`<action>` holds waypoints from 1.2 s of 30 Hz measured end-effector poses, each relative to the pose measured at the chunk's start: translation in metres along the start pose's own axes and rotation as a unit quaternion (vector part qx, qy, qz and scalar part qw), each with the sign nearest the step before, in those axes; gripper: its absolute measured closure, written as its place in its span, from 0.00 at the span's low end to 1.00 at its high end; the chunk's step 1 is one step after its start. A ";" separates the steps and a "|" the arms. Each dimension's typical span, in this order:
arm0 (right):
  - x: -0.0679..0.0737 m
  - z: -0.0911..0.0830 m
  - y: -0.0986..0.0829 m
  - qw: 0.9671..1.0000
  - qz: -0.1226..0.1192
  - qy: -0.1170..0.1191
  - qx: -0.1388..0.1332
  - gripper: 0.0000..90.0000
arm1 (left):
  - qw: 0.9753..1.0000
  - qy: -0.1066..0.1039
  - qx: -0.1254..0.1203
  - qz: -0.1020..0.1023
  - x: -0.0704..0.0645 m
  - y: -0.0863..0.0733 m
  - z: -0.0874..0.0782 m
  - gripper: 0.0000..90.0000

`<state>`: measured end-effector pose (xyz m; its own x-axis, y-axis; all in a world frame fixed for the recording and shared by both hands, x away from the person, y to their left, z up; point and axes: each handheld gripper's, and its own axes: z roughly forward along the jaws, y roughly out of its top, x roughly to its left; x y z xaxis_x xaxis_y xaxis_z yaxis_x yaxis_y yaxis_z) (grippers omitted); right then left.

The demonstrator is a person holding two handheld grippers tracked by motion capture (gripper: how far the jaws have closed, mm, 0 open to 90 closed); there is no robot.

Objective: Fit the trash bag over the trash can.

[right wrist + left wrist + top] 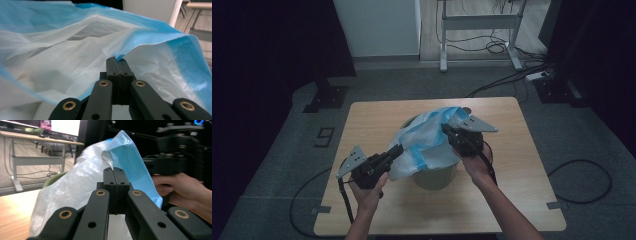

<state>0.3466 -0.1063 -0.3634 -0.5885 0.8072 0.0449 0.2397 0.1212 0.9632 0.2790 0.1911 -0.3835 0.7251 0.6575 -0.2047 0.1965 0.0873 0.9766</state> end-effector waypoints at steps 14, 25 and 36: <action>-0.028 -0.045 -0.013 0.998 0.007 0.044 -0.036 0.99 | 0.999 0.028 -0.004 -0.022 0.015 0.009 0.008 1.00; -0.034 -0.063 -0.016 0.997 0.008 0.054 -0.058 0.99 | 0.999 0.027 -0.009 -0.029 0.025 0.010 0.001 1.00; -0.019 -0.094 -0.045 0.995 0.001 0.099 -0.032 0.99 | 1.000 -0.003 0.017 -0.017 0.016 -0.010 -0.017 1.00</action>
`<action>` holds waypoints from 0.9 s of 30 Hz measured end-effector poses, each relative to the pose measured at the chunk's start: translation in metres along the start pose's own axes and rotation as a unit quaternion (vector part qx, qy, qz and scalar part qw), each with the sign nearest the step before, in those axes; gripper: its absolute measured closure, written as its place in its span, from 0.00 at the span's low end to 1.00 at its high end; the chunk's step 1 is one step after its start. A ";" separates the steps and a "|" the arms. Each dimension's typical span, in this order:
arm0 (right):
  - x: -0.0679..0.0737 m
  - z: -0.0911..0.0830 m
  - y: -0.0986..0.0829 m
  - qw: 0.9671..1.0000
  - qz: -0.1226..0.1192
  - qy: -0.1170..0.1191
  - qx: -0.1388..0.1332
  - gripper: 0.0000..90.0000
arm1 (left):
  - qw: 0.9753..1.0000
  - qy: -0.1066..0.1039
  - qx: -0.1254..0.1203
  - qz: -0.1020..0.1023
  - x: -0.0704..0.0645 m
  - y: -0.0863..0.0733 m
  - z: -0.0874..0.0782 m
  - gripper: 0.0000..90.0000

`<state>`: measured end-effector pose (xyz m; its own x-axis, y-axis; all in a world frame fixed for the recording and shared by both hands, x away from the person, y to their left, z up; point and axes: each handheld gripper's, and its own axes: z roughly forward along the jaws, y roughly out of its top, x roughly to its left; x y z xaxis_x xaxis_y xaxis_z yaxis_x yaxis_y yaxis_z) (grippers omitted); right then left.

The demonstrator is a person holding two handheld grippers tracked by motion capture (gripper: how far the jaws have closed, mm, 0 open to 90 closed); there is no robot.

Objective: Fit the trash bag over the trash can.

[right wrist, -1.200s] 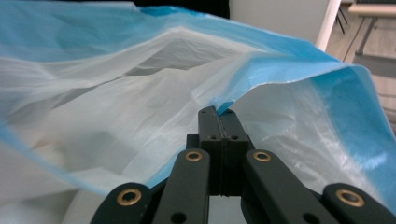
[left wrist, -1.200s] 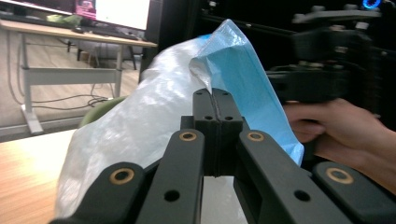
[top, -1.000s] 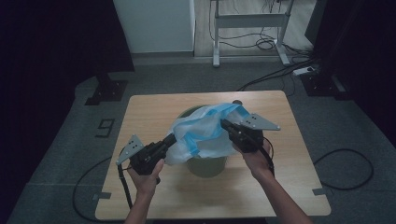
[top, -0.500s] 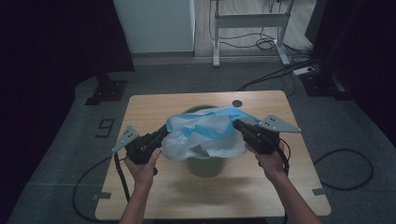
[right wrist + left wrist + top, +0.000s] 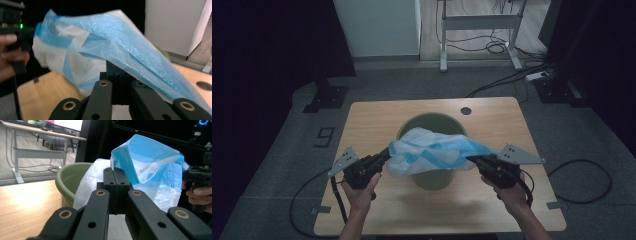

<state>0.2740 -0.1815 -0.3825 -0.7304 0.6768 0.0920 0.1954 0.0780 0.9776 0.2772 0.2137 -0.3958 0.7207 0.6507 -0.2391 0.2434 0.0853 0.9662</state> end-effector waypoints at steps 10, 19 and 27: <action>0.004 -0.006 -0.045 0.999 0.032 0.016 0.034 0.99 | 1.000 0.004 0.022 -0.008 0.008 -0.028 -0.013 1.00; 0.000 0.001 -0.057 0.998 0.032 -0.002 0.055 0.99 | 0.999 0.013 0.040 -0.004 0.013 -0.040 -0.014 1.00; -0.005 0.006 -0.063 0.997 0.027 -0.031 0.064 0.99 | 0.998 0.016 0.055 0.013 0.013 -0.046 -0.015 0.81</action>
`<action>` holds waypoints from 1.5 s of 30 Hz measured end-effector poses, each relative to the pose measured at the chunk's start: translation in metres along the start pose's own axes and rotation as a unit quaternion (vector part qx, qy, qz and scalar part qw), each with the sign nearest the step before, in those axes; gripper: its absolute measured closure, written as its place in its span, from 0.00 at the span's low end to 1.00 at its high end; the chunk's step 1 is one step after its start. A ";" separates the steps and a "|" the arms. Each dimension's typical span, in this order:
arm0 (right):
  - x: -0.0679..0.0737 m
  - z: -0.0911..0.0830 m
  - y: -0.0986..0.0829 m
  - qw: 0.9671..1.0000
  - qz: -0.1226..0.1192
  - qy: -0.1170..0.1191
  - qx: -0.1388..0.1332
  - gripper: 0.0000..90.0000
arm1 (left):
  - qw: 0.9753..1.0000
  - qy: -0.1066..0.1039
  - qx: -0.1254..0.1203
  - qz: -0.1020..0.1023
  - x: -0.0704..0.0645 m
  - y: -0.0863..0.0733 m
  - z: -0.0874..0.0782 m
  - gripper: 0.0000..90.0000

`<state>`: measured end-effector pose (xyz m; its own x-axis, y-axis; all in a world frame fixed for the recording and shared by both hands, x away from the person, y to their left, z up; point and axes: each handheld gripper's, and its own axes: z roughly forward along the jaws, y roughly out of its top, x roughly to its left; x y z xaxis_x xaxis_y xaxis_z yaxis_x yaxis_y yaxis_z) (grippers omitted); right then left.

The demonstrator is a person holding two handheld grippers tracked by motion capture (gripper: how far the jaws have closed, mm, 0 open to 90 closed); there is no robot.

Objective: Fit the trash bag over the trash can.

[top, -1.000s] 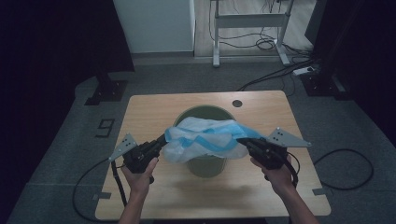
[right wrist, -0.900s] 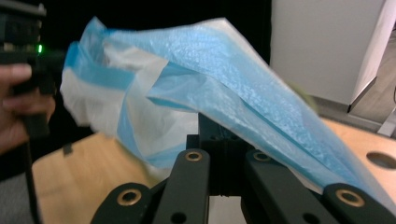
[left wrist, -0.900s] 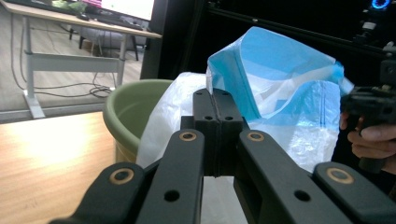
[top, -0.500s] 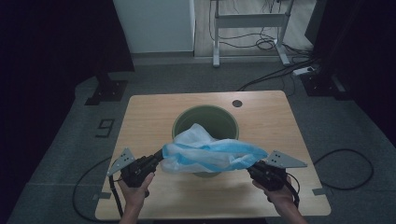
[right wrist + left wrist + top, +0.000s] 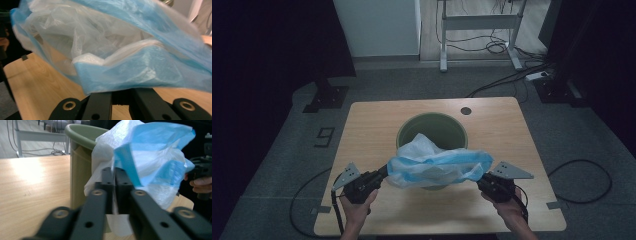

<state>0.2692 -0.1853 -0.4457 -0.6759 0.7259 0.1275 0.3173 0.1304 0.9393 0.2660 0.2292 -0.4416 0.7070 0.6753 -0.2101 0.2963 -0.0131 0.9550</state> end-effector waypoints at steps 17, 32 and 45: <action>0.006 -0.002 0.016 1.000 -0.028 -0.010 -0.008 0.99 | 0.995 -0.033 -0.008 0.096 -0.046 0.063 -0.016 0.28; 0.004 -0.002 0.019 1.000 -0.026 -0.009 -0.009 0.99 | 0.983 -0.026 0.076 0.168 -0.071 0.079 0.033 0.58; 0.004 -0.003 0.012 0.999 -0.030 -0.013 -0.017 0.99 | 0.996 0.037 0.038 0.069 -0.025 0.092 0.046 1.00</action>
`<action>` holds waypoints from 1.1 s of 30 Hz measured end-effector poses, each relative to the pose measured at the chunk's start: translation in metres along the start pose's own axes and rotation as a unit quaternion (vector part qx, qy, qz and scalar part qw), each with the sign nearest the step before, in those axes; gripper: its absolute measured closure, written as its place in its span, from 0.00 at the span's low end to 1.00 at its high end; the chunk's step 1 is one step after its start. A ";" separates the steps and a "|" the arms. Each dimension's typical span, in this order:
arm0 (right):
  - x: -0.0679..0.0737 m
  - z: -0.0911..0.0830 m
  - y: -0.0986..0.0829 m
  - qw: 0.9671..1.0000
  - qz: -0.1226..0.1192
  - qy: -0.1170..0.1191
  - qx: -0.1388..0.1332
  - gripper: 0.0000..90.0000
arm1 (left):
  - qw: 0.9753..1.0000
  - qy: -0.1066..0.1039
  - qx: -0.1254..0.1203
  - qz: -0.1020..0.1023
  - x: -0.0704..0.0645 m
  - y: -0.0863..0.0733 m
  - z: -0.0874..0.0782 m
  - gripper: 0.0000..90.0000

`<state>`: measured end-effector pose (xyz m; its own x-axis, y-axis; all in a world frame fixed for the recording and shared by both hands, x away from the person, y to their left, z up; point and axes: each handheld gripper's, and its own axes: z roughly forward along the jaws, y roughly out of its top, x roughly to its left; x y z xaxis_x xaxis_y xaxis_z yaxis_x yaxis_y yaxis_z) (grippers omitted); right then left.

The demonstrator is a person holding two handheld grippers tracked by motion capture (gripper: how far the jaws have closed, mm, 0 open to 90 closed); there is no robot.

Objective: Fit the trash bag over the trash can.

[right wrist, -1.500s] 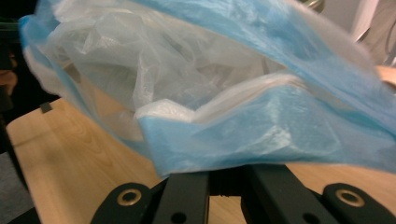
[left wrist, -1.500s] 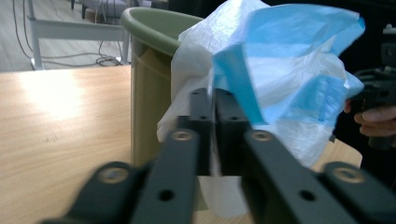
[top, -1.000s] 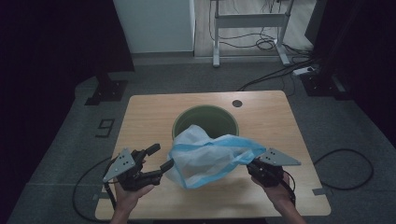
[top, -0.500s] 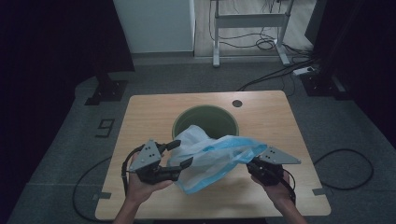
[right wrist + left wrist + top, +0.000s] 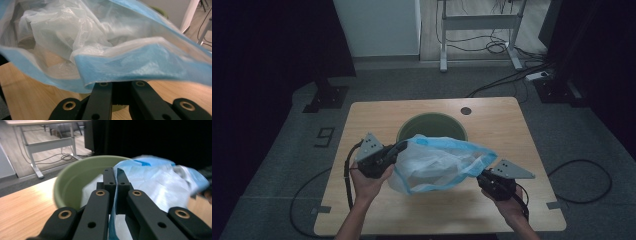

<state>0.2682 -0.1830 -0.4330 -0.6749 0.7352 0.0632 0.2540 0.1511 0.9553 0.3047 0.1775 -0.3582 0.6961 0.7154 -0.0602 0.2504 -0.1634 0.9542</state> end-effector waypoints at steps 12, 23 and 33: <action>-0.002 -0.004 -0.012 1.000 0.001 0.002 -0.012 0.91 | 0.998 0.016 -0.021 -0.062 0.032 -0.010 0.001 1.00; -0.005 -0.054 -0.010 0.998 0.030 -0.033 -0.052 0.54 | 0.998 0.018 -0.031 -0.054 0.028 -0.009 -0.004 1.00; 0.006 -0.055 0.013 0.997 0.050 -0.009 -0.063 0.45 | 0.998 0.017 -0.035 -0.054 0.024 -0.011 -0.005 1.00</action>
<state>0.2292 -0.2128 -0.4046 -0.6376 0.7544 0.1561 0.2299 -0.0072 0.9732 0.3151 0.2002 -0.3684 0.6434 0.7496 -0.1551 0.2747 -0.0369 0.9608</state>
